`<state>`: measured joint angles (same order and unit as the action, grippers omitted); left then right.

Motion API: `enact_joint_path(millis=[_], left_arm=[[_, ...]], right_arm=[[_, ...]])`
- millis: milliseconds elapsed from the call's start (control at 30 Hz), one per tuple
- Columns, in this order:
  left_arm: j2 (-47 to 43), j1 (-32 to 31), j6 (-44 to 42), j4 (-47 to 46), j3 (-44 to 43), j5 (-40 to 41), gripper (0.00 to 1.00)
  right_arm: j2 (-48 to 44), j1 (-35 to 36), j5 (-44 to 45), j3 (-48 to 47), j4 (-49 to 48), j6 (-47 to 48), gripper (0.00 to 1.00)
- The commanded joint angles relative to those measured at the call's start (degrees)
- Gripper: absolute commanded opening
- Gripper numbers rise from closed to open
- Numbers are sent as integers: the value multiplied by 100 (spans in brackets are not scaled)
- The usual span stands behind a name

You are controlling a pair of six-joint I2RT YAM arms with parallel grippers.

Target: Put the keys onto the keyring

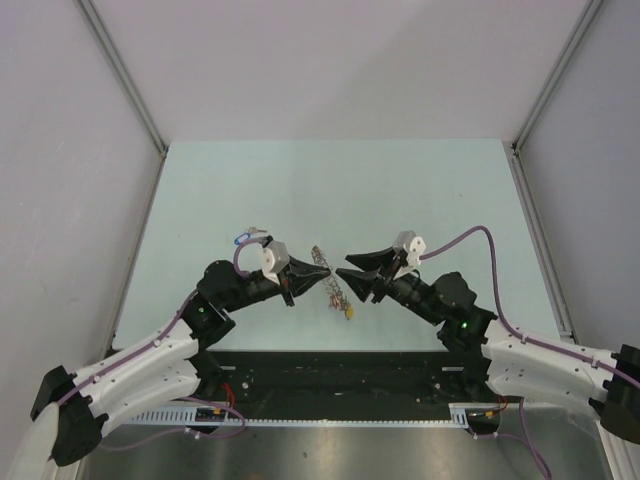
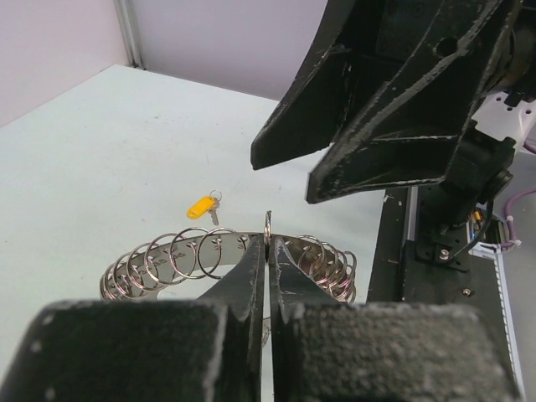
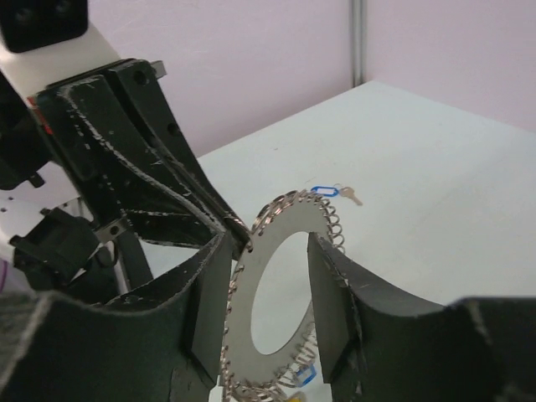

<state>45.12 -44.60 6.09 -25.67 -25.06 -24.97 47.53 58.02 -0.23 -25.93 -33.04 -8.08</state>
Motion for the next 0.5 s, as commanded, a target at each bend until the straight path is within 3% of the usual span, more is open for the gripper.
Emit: enact_joint_path(millis=[0, 167, 467], left_arm=[[-39, 30, 138, -491, -78, 133, 0], [-30, 30, 138, -483, -87, 150, 0], [-4, 30, 130, -377, -139, 238, 0]], right_arm=[[274, 43, 489, -35, -660, 271, 45], [503, 52, 392, -105, -713, 289, 38], [547, 69, 295, -131, -748, 289, 36]])
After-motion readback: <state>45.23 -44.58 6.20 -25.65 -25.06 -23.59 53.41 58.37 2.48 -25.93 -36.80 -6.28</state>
